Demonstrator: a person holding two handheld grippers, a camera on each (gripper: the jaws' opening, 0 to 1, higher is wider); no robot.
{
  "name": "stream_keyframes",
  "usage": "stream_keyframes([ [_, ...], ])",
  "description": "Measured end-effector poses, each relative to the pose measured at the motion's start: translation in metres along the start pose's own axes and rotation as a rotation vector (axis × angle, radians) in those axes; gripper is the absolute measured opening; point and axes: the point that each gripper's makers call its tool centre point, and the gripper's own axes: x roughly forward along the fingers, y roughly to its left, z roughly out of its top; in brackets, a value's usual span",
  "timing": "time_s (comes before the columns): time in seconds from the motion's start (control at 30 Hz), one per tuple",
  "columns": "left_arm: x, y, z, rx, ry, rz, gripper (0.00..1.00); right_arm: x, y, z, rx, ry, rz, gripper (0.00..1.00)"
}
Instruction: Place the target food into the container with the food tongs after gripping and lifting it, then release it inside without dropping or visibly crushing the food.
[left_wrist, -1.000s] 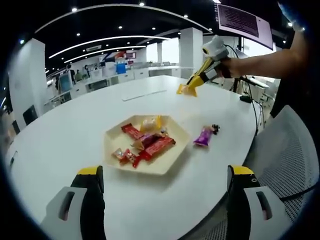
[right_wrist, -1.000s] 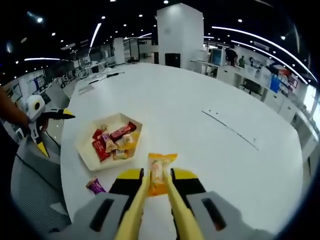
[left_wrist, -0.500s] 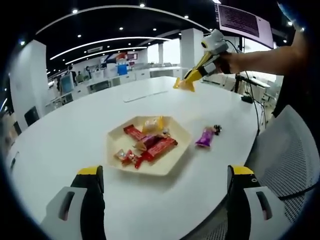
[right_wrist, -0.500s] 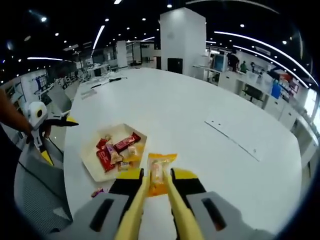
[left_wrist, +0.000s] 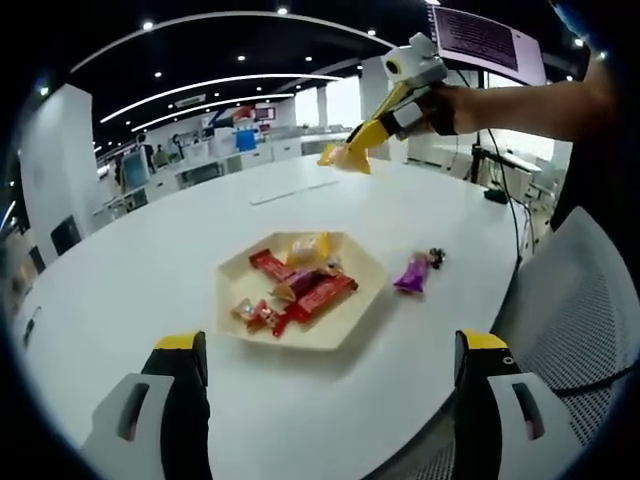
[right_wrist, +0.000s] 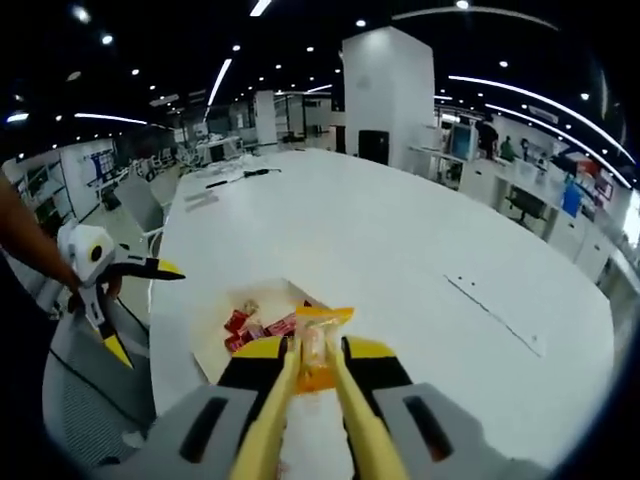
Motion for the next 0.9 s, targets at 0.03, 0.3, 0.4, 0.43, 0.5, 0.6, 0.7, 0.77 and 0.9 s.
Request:
stream_keyframes([
  [0.03,0.0,0.001,0.0,0.002,0.001,0.003,0.99,0.004,0.003,0.002,-0.005,0.001,0.006,0.21],
  [0.3,0.001,-0.003,-0.004,0.018,0.023,-0.007,0.99,0.035,0.036,0.017,-0.032,-0.008,0.075,0.21],
  [0.4,0.003,-0.006,-0.007,0.032,0.038,-0.019,0.99,0.046,0.048,0.021,-0.044,-0.004,0.095,0.21],
  [0.43,0.003,-0.006,-0.007,0.033,0.04,-0.019,0.99,0.049,0.052,0.022,-0.04,-0.007,0.106,0.21],
  [0.5,0.003,-0.006,-0.007,0.034,0.038,-0.02,0.99,0.054,0.057,0.023,-0.043,-0.007,0.115,0.21],
  [0.6,0.002,-0.005,-0.007,0.03,0.038,-0.014,0.99,0.061,0.066,0.02,-0.053,0.006,0.133,0.21],
  [0.7,0.003,-0.004,-0.007,0.029,0.038,-0.013,0.99,0.065,0.068,0.018,-0.055,0.011,0.141,0.23],
  [0.77,0.003,-0.004,-0.007,0.028,0.04,-0.014,0.99,0.067,0.071,0.015,-0.046,0.018,0.16,0.24],
  [0.9,0.003,-0.005,-0.008,0.025,0.041,-0.016,0.99,0.068,0.073,0.011,-0.064,0.02,0.163,0.25],
])
